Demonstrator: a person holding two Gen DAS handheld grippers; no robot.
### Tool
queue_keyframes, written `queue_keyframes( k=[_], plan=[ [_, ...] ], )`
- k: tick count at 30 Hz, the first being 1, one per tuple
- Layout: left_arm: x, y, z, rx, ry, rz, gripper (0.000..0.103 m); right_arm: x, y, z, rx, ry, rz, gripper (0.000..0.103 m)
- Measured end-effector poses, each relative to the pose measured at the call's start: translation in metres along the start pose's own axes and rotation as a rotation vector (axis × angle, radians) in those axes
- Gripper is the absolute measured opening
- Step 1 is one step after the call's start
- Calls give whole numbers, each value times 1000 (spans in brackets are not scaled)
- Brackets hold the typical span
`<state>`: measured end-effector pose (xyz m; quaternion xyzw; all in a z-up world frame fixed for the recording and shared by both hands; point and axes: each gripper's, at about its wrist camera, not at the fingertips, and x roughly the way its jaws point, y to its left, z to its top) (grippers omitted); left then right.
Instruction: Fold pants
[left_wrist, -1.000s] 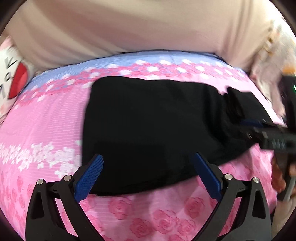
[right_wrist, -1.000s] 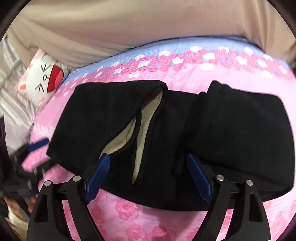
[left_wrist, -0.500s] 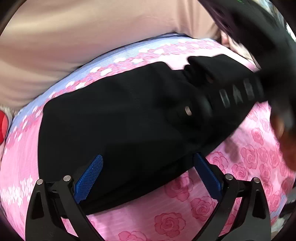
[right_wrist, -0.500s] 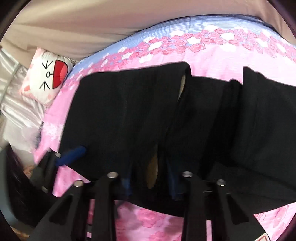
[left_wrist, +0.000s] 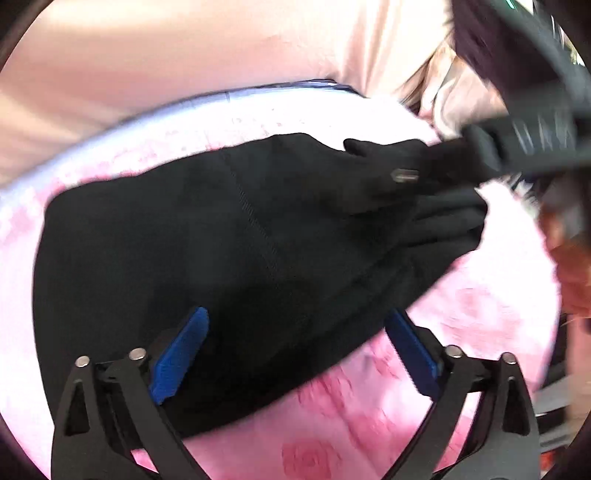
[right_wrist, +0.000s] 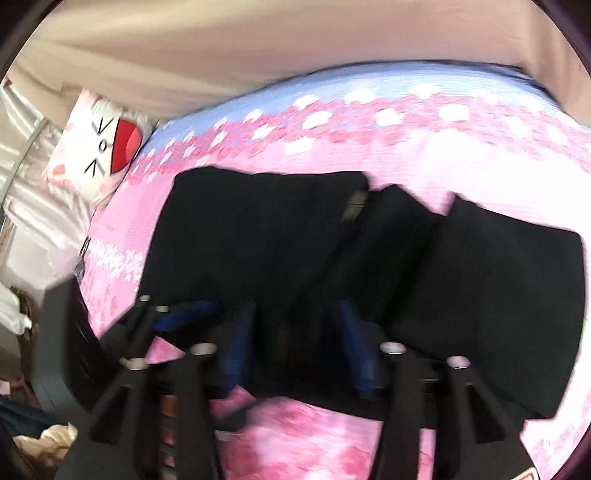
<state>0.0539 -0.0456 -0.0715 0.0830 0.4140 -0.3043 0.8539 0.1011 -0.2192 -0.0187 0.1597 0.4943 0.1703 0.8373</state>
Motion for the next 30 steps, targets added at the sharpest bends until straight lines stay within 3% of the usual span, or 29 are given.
queue_keyframes(
  k=[1,3,6,7,10,13,16,18,19,22,23,24,25,28,30],
  plan=[
    [-6,7,-2,-27,-10,-20,97,-8,-7,-7,9,-24,-5,58],
    [-13,14,-2,-47,-25,23,97,-31,-27,-28,42,-118,-90,58],
    [-16,12,-2,-29,-32,86,97,-59,-64,-56,107,-228,-353,58],
    [-14,12,0,-17,-32,116,97,-61,-75,-63,104,-235,-405,58],
    [-3,3,4,20,-15,155,97,-45,-98,-76,77,-167,-448,61],
    [13,-15,7,60,8,196,97,-27,-90,-77,-42,-162,-555,73],
    [23,-24,9,108,24,249,97,-20,-99,-73,-73,-185,-543,72],
    [32,-23,14,115,37,273,98,-26,-110,-67,-14,-191,-435,39],
    [32,-22,14,106,41,270,98,-32,-114,-63,10,-189,-432,16],
    [27,-17,19,75,48,250,98,-64,-127,-50,4,-210,-510,12],
    [24,-15,20,63,42,239,98,-76,-137,-48,24,-225,-510,12],
    [22,-12,22,47,40,223,98,-84,-151,-46,52,-224,-442,12],
    [23,-8,22,25,43,205,98,-83,-159,-44,51,-211,-432,12],
    [34,-10,19,36,54,226,98,-52,-168,-45,39,-128,-512,17],
    [32,-20,16,88,34,246,98,-58,-155,-50,11,-174,-544,24]
  ],
)
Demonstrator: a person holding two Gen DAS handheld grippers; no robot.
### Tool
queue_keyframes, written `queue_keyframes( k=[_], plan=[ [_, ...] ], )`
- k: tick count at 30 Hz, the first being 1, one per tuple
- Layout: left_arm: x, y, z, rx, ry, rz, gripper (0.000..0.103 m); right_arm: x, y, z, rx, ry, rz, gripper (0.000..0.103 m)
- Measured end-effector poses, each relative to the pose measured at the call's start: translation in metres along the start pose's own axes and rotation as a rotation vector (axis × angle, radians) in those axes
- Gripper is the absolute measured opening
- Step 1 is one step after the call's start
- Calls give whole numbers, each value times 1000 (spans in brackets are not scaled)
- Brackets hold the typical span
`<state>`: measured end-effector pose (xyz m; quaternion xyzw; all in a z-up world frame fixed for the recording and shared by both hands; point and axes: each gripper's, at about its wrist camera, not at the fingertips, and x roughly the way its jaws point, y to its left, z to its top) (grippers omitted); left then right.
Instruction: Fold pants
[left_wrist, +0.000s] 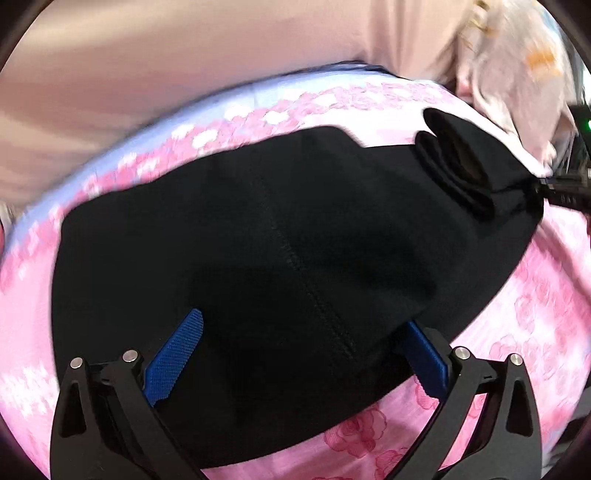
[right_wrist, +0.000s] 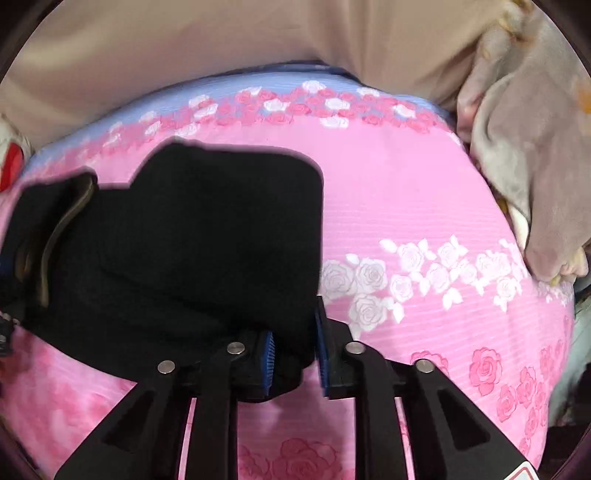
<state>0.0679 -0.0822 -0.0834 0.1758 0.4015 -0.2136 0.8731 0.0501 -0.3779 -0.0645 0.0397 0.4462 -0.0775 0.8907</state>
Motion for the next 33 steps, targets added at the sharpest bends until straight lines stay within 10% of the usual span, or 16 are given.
queue_keyframes(
  k=[3,9,13,17,24,27,29,33],
  plan=[
    [-9,-6,-3,6,1,-107,98,-32,-1,-7,25,-82,-9,50],
    [10,-23,3,64,15,-5,92,-57,15,-12,32,-119,45,53],
    [1,0,13,-7,0,-17,24,-56,36,-13,8,-114,89,53],
    [-2,38,13,-145,13,-175,19,-46,63,-7,-37,-95,121,59],
    [-31,56,13,-222,-51,-222,18,-8,130,3,-275,-68,77,83],
    [-55,71,17,-246,-100,-227,18,15,128,9,-220,-27,108,75],
    [-74,89,20,-288,-136,-225,18,4,116,23,-126,-3,172,13],
    [-123,124,22,-322,-231,-170,18,-30,131,41,-104,-41,242,13]
  ],
)
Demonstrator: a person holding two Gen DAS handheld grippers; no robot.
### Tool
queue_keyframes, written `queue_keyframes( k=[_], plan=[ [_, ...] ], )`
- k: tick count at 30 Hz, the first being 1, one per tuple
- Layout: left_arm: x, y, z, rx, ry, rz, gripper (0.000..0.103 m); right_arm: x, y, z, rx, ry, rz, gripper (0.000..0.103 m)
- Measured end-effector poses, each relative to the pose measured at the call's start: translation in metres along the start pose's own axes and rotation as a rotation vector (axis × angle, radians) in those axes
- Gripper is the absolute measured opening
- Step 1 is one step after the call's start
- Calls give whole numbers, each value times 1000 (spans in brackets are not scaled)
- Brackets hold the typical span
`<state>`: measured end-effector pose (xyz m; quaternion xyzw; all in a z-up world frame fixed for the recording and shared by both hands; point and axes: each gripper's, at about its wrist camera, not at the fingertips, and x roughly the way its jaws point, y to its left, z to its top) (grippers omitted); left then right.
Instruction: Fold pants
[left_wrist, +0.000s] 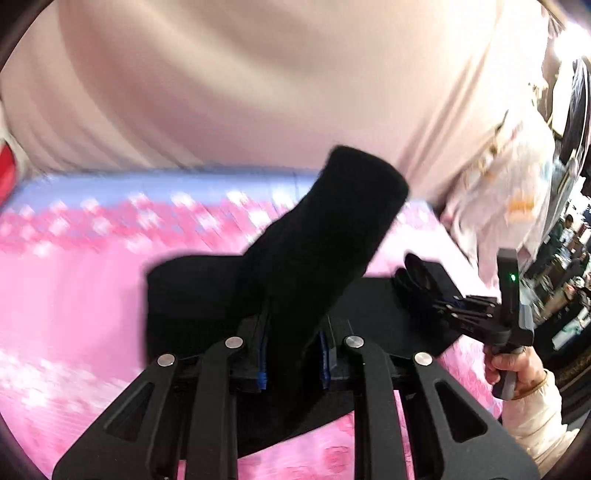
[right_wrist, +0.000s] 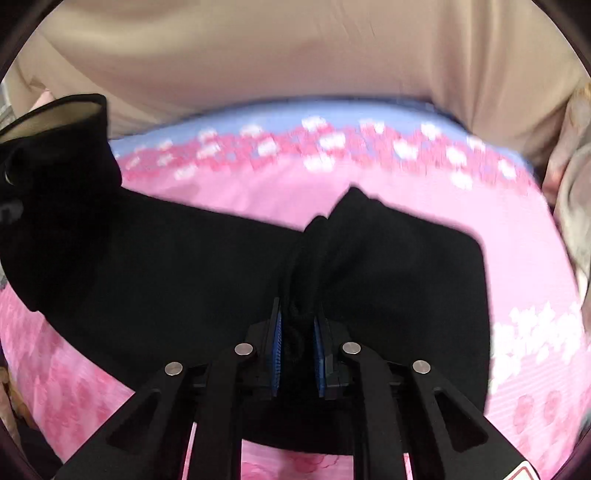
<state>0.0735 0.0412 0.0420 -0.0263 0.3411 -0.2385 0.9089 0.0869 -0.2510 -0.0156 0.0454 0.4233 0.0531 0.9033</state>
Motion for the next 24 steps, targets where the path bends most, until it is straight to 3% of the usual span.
queue_keyframes(
  k=[2,6,9,11,12,16,17,19,21,24],
  plan=[
    [-31,11,11,1,-59,38,18,-8,25,7,-22,-19,89,13],
    [-68,29,23,-15,-127,94,19,-5,114,20,-160,-29,245,13],
    [-83,47,23,-37,-138,117,19,37,167,19,-235,54,309,16],
    [-83,50,18,-36,-126,131,19,74,192,9,-269,149,311,25],
    [-81,51,16,-33,-118,134,19,81,197,4,-269,147,298,28],
    [-74,40,9,18,-95,118,19,26,163,9,-147,36,342,37],
    [-71,33,9,40,-91,106,19,9,149,11,-120,-8,305,47],
    [-60,12,8,85,-79,50,19,-27,110,14,-53,-98,148,54],
    [-46,-12,8,130,-61,-9,19,-54,75,12,14,-144,39,54],
    [-7,-64,-1,184,19,-134,21,-71,37,1,112,-154,-35,55]
  ],
)
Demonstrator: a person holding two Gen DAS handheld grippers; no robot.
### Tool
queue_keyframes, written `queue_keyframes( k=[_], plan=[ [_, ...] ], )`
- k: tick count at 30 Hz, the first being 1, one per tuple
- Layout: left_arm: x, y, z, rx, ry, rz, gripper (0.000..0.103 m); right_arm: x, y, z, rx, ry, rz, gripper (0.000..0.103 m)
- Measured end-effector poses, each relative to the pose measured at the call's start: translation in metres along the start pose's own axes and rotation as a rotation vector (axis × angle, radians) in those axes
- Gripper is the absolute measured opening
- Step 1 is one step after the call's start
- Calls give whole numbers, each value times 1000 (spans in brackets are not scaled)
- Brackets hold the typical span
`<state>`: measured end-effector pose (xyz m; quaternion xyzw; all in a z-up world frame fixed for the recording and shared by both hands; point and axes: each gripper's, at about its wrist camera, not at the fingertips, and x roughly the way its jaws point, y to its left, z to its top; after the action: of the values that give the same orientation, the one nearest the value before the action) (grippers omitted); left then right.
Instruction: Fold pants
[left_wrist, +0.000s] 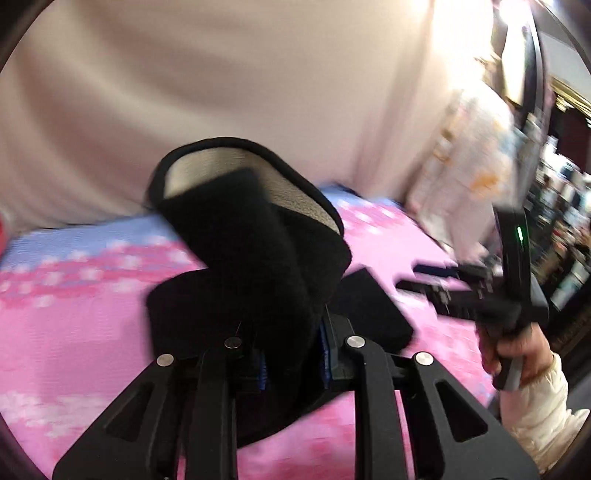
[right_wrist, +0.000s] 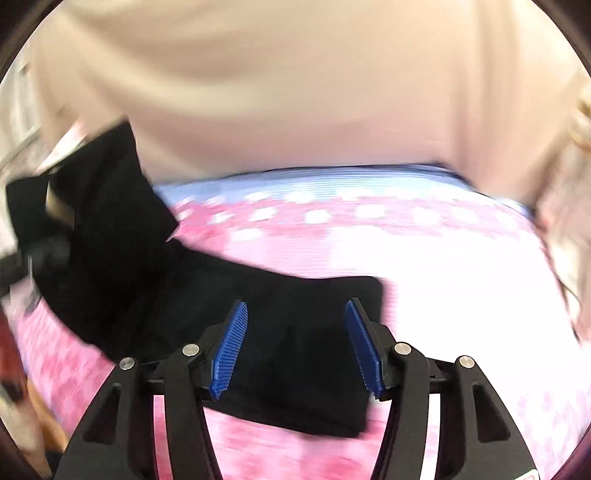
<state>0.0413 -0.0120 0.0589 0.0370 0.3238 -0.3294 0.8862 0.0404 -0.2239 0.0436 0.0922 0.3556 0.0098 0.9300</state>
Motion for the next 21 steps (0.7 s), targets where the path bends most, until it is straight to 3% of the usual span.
queue_keyframes(
  k=[2,4,6,9,12,15,19,21],
  plan=[
    [32,-24,-10,20,64,-68,34,-2,-16,-7,39,10,-33,56],
    [67,-43,-28,18,146,-120,40,3,-27,-17,79,39,-26,56],
    [81,-48,-42,5,180,-110,39,0,-32,-24,84,60,-8,56],
    [67,-31,-49,-60,157,-76,39,2,-41,-30,77,78,51,57],
    [36,1,-46,-108,95,63,43,24,-37,-25,42,101,85,64],
    [4,39,-45,-139,45,320,48,48,-26,-30,18,145,114,69],
    [-15,80,-49,-228,32,422,48,90,-14,-36,18,216,145,68],
    [-19,93,-52,-252,29,455,48,98,-4,-35,-1,205,129,52]
  ],
)
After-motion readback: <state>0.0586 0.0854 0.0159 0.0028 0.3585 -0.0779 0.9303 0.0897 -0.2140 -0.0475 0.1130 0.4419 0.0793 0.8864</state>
